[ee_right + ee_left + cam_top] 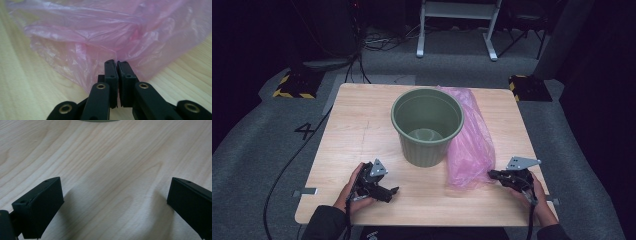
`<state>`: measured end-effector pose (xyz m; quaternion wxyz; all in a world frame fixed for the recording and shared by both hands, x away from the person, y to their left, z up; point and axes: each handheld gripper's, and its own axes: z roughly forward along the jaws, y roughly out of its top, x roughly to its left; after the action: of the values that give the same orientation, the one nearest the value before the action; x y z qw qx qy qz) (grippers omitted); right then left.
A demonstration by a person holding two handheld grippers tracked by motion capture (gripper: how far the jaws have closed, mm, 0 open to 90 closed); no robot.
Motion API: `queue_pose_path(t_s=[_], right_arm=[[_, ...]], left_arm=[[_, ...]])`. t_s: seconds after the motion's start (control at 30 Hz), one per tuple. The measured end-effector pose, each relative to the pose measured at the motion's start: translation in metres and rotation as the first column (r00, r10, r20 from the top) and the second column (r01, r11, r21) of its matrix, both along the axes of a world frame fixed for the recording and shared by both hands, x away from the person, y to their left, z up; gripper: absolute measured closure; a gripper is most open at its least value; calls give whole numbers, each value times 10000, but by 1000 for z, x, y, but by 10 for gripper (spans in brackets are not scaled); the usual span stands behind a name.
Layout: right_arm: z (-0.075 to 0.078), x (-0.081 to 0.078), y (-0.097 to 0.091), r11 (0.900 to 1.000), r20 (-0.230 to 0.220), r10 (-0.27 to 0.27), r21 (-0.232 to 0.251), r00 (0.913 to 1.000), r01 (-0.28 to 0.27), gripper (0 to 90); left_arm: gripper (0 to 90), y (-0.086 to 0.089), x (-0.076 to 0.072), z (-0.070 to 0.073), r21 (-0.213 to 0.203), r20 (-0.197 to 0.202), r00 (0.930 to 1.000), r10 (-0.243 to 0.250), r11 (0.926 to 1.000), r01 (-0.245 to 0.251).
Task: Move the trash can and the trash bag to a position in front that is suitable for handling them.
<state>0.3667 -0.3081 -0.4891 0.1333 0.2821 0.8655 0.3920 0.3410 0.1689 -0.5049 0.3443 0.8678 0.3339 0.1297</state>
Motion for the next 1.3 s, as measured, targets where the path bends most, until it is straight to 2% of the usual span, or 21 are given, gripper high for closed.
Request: queue_pose_path(t_s=[0.03,0.07,0.1,0.17,0.2,0.27,0.33,0.4,0.43,0.5,0.53,0.6,0.7,0.9,1.03,1.1,1.13,1.17,1.23,1.3], right_arm=[[0,0,0,10000,0,0,0,10000,0,866],[1,-4,11,9995,49,302,34,9995,-302,867],[1,-4,11,9995,49,302,34,9995,-302,867],[2,-9,22,9980,61,621,70,9981,-621,866],[2,-11,26,9975,46,708,49,9975,-708,866],[2,-13,32,9963,49,859,0,9963,-859,866],[2,-14,36,9957,5,921,64,9957,-921,866],[1,-14,40,9949,-31,1002,89,9950,-1001,864],[0,-14,42,9947,-40,1027,66,9947,-1026,863],[0,-15,43,9941,-45,1085,80,9941,-1084,862],[0,-16,47,9924,-64,1221,154,9925,-1220,860],[-1,-17,51,9899,-83,1407,199,9900,-1405,855],[-1,-18,54,9882,-132,1520,234,9883,-1517,854],[-2,-22,62,9810,-266,1935,225,9807,-1929,878],[-3,-24,65,9769,-316,2131,203,9765,-2125,881],[-3,-24,65,9759,-329,2178,231,9754,-2171,881],[-3,-25,66,9739,-408,2253,356,9734,-2240,880],[-3,-25,66,9739,-408,2253,356,9734,-2240,880],[-4,-27,67,9709,-418,2381,381,9703,-2366,878],[-4,-29,69,9683,-436,2482,413,9677,-2465,866]], left_arm=[[1,0,0,0,0,0,10000,0,10000,0],[2,-4,-1,0,-23,8,10000,-29,10000,29],[4,-4,-1,0,-23,8,10000,-29,10000,29],[19,-12,-3,1,-23,3,9998,-208,9998,208],[54,-15,-4,2,-104,11,9996,-293,9995,293],[183,-19,-4,3,-218,91,9993,-374,9991,376],[150,-35,-5,6,-263,111,9967,-800,9964,802],[173,-47,-6,10,-320,285,9931,-1135,9929,1143],[154,-47,-6,10,-320,285,9931,-1135,9929,1143],[157,-58,-8,13,-360,490,9880,-1465,9883,1483],[152,-66,-10,14,-425,656,9829,-1722,9836,1752],[163,-75,-11,15,-321,873,9762,-1985,9789,2020],[168,-82,-11,17,-369,1083,9736,-2011,9778,2060],[158,-96,-4,22,-842,1350,9694,-2049,9725,2172],[159,-103,0,23,-970,1498,9665,-2084,9697,2241],[164,-104,0,22,-952,1461,9662,-2125,9691,2275],[169,-108,1,20,-842,1479,9618,-2303,9660,2443],[178,-108,1,20,-842,1479,9618,-2303,9660,2443],[236,-112,3,18,-831,1466,9601,-2382,9642,2519],[368,-116,5,16,-682,1536,9578,-2428,9644,2554]])
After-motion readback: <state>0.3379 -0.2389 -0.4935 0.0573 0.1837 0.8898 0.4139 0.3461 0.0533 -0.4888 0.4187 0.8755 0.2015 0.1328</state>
